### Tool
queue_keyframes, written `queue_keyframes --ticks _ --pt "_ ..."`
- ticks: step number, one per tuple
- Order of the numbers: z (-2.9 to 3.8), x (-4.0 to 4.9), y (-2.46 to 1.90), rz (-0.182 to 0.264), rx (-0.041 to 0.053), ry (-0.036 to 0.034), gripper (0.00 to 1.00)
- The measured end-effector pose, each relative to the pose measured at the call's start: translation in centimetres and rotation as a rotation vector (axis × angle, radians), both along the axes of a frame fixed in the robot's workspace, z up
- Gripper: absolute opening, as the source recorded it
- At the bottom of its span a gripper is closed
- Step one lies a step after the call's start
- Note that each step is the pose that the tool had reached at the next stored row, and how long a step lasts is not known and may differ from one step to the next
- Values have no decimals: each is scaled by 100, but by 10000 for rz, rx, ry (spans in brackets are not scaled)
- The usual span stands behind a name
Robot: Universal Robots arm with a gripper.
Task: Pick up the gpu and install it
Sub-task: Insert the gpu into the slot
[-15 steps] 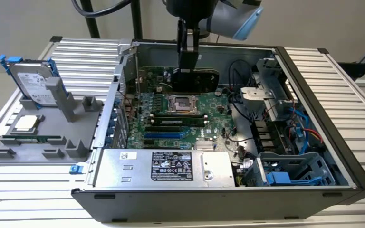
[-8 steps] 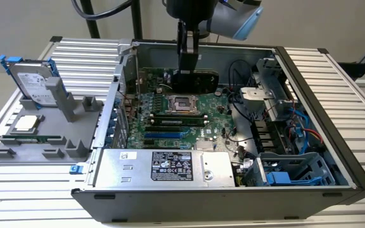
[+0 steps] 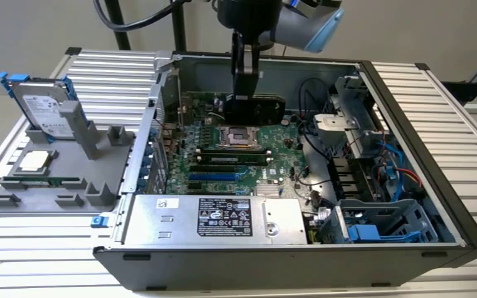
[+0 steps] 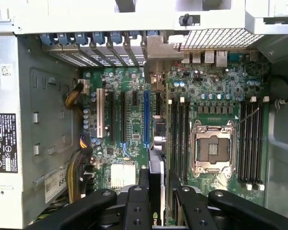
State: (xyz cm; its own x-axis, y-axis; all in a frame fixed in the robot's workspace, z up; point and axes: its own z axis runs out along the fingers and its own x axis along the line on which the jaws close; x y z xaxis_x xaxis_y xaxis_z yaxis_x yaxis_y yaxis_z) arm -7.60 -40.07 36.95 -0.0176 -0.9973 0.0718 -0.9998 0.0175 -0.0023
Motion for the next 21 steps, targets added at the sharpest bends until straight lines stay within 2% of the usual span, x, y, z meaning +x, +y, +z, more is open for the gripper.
queue_keyframes --ticks 21 --pt "-66 0 0 0 -34 -1 0"
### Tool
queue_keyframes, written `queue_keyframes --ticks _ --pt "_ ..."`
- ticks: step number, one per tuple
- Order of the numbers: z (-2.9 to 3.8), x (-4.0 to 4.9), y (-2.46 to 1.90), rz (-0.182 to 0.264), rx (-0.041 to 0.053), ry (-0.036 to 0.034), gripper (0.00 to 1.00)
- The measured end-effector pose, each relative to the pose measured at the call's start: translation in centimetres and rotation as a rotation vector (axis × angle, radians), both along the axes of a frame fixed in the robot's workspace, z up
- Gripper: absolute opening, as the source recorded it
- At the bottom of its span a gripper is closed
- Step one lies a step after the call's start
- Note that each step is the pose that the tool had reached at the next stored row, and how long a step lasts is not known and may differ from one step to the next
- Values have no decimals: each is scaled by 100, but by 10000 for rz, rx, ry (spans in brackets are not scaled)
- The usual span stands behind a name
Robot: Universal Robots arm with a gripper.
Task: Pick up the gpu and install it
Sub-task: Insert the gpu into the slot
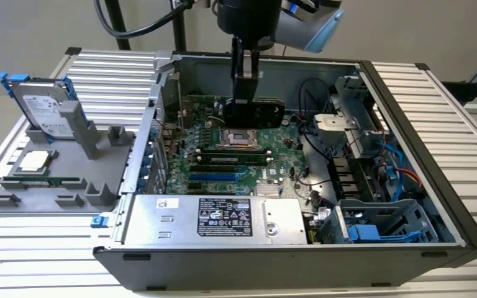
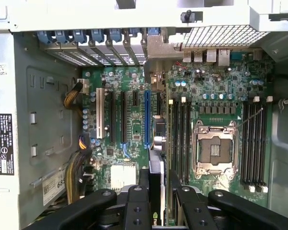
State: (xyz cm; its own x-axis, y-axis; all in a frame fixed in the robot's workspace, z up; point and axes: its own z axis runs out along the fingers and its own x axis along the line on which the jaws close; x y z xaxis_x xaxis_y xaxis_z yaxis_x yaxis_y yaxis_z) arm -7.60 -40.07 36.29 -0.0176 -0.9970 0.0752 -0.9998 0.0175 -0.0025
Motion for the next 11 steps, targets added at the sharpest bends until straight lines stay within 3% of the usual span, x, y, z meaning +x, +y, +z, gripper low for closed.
queue_keyframes --ticks 11 --pt "-50 0 0 -1 -27 0 0"
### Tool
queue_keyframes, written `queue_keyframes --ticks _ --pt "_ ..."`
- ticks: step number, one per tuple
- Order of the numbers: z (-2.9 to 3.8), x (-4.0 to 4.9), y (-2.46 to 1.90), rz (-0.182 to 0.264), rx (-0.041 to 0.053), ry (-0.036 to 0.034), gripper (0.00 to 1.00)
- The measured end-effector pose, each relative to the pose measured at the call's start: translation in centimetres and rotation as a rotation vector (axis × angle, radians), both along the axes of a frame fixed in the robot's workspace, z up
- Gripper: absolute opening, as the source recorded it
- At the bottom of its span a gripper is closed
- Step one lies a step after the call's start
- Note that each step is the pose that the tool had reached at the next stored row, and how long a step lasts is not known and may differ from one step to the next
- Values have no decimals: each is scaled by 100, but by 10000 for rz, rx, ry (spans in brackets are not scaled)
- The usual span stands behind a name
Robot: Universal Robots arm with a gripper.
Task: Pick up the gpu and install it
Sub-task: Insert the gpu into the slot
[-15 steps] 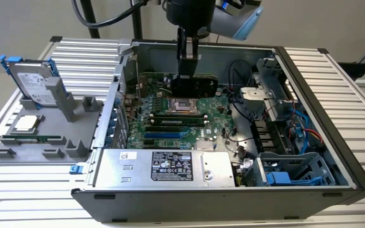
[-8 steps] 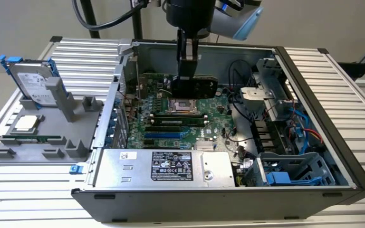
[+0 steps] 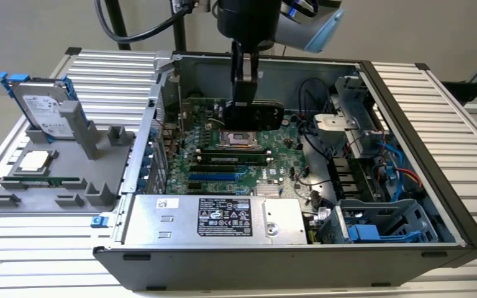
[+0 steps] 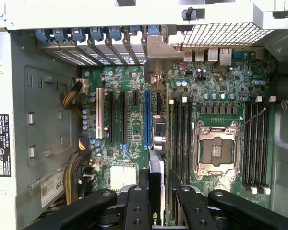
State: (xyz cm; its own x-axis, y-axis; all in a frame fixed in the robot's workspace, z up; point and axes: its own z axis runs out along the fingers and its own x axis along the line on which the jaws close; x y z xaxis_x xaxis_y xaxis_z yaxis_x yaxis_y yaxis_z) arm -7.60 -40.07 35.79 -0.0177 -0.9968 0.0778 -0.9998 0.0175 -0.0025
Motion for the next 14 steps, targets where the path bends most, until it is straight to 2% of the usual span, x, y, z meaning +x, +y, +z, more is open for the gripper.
queue_keyframes --ticks 14 --pt "-48 0 0 0 -20 0 0"
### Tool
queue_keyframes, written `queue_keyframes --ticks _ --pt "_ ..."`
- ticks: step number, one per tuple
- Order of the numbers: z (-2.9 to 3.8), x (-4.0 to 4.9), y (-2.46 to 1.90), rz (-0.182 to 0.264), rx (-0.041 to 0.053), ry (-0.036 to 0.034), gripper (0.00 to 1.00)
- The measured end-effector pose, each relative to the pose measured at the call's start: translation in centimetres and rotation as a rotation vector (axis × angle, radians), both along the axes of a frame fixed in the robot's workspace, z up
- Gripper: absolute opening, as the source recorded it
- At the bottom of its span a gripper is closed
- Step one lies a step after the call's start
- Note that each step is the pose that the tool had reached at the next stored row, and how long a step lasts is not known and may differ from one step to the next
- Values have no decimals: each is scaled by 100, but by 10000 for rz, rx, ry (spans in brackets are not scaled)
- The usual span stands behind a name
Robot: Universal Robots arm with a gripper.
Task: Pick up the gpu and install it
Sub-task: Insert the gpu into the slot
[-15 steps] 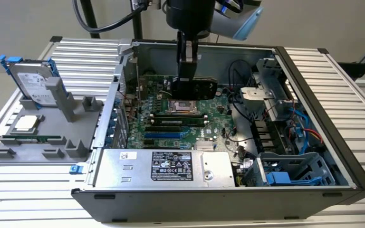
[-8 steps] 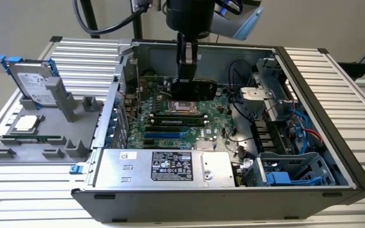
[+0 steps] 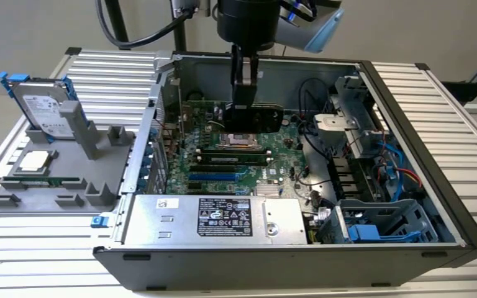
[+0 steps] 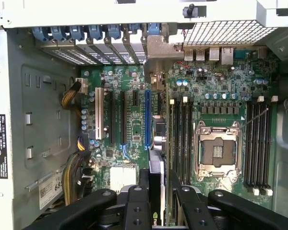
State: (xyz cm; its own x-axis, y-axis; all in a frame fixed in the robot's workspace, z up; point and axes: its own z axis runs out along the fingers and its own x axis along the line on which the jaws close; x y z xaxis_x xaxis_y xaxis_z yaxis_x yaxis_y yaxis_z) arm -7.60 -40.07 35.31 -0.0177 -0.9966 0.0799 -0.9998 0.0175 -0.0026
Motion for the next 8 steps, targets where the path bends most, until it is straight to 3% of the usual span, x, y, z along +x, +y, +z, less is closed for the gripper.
queue_keyframes --ticks 8 --pt "-47 0 1 1 -118 1 0"
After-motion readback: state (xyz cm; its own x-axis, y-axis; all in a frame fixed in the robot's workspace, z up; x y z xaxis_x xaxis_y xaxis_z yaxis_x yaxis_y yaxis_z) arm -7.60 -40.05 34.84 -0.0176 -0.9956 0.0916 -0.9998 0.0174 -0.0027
